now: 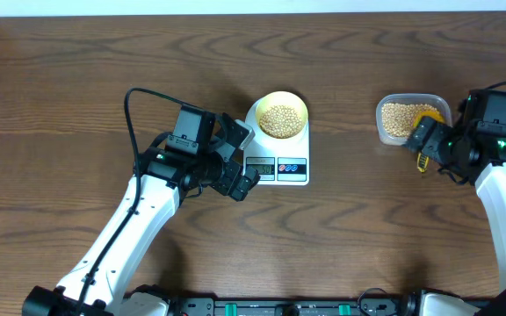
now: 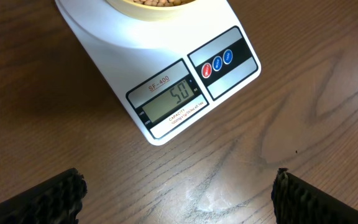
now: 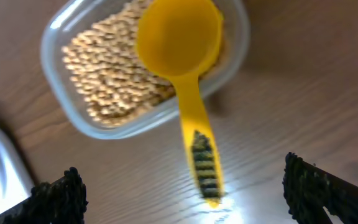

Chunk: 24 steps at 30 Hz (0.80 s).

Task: Scoop item into bowl and weigh 50g on scale
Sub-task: 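Lower the yellow scoop into the tub and open the right gripper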

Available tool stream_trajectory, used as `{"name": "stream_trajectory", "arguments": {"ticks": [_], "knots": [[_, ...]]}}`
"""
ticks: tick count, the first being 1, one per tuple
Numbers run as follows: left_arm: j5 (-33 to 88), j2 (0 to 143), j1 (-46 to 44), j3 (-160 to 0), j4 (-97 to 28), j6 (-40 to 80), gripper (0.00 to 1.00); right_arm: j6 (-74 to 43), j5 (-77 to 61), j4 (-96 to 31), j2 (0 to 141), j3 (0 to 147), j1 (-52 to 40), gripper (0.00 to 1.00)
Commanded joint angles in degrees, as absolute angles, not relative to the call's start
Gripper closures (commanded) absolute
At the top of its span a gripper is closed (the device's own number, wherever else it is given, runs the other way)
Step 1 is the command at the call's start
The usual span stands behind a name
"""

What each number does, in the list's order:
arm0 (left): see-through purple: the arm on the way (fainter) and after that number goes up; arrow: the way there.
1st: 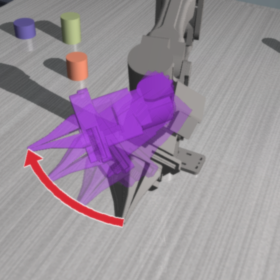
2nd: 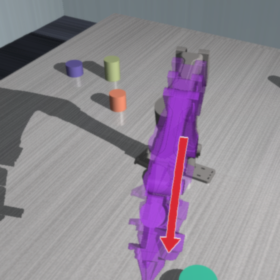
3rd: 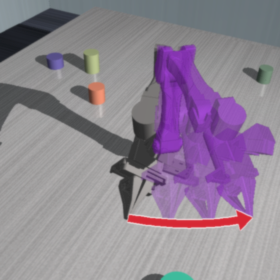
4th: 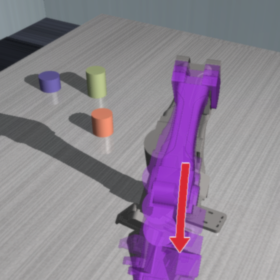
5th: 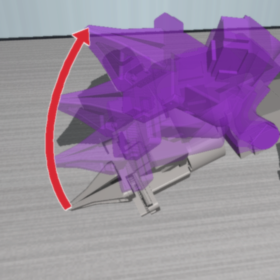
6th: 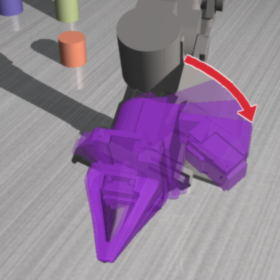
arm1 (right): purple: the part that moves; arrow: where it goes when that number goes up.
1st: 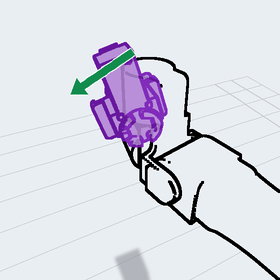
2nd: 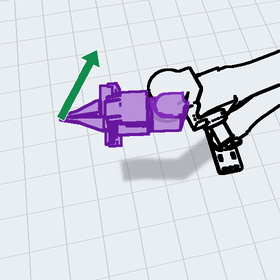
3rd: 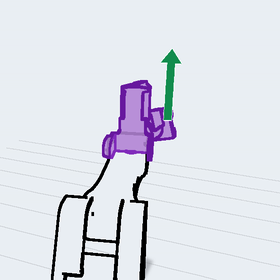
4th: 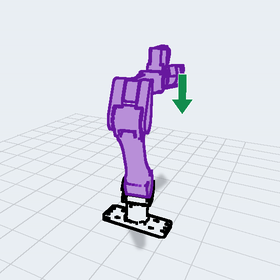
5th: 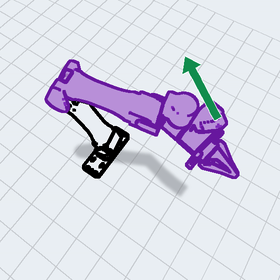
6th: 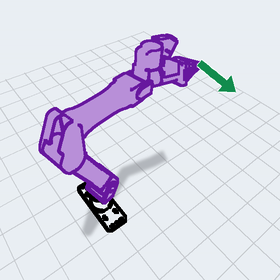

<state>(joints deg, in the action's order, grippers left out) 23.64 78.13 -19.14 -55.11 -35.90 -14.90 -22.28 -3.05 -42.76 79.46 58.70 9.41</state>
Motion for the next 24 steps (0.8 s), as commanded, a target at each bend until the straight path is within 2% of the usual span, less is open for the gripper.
{"name": "stream_trajectory", "arguments": {"ticks": [1,8,17,24], "knots": [[23.14,78.61,-18.98,-55.20,-35.99,-15.42,0.02,-22.70,2.28,-44.40,79.72,58.37,9.45,0.01],[23.11,78.61,-18.98,-55.20,-35.99,-15.42,0.02,-22.59,2.74,-44.12,77.10,58.39,9.45,0.01],[23.14,78.61,-18.98,-55.20,-35.99,-15.42,0.02,-11.46,2.74,-37.10,68.20,58.39,9.45,0.01],[23.14,78.61,-18.98,-55.20,-35.99,-15.42,0.02,-11.03,3.09,-37.06,67.40,58.39,9.45,0.01]]}}
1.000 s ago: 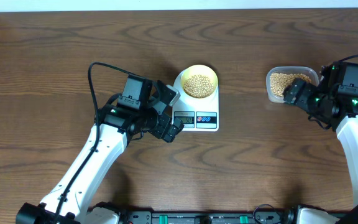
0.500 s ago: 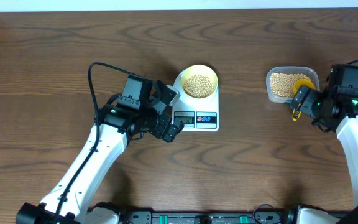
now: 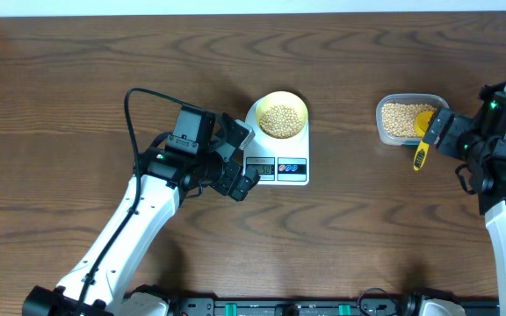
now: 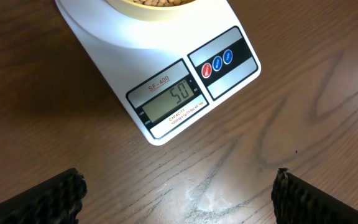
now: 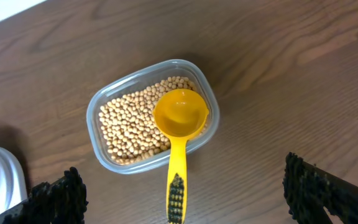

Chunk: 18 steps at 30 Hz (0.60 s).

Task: Scoop item into bowl and weigh 50g on scale
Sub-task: 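Lower the yellow scoop into the tub and open the right gripper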

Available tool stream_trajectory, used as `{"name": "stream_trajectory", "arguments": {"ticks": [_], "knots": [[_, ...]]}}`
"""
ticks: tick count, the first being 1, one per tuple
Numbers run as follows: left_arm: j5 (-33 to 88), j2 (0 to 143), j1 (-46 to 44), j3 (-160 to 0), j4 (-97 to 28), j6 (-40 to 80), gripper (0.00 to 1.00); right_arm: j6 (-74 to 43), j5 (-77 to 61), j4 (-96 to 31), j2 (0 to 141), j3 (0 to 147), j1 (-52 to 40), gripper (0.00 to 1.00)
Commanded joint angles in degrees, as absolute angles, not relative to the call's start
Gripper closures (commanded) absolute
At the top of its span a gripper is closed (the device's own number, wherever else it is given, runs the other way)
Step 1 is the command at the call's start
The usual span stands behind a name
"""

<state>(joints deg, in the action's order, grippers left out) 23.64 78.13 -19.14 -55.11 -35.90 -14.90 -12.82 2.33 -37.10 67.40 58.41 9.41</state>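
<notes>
A yellow bowl (image 3: pixel 281 117) of soybeans stands on the white scale (image 3: pixel 277 167), whose display (image 4: pixel 174 99) reads 50. My left gripper (image 3: pixel 238 162) hangs open just left of the scale's front, nothing between its fingers. At the right, a clear container (image 3: pixel 401 118) holds soybeans. The yellow scoop (image 5: pixel 179 118) rests with its empty cup on the beans and its handle over the container's rim. My right gripper (image 3: pixel 446 136) is open above and to the right of the scoop handle, holding nothing.
Bare wooden table (image 3: pixel 341 237) lies all around. A black cable (image 3: pixel 134 114) loops off the left arm. The table's far edge (image 3: pixel 253 10) runs along the top.
My right gripper has drawn back up and to the right, away from the scoop; the scoop and container now appear smaller and sharp in its view. The left arm and scale are unchanged.
</notes>
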Motion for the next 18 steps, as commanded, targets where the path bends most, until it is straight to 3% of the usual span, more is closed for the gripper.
{"name": "stream_trajectory", "arguments": {"ticks": [1,8,18], "knots": [[23.14,78.61,-18.98,-55.20,-35.99,-15.42,0.02,-11.05,3.09,-37.04,67.40,58.39,9.45,0.01],[23.11,78.61,-18.98,-55.20,-35.99,-15.42,0.02,-3.70,3.11,-37.69,67.37,58.39,9.43,0.01],[23.11,78.61,-18.98,-55.20,-35.99,-15.42,0.02,-3.55,3.09,-39.70,65.63,58.39,9.39,0.01]]}}
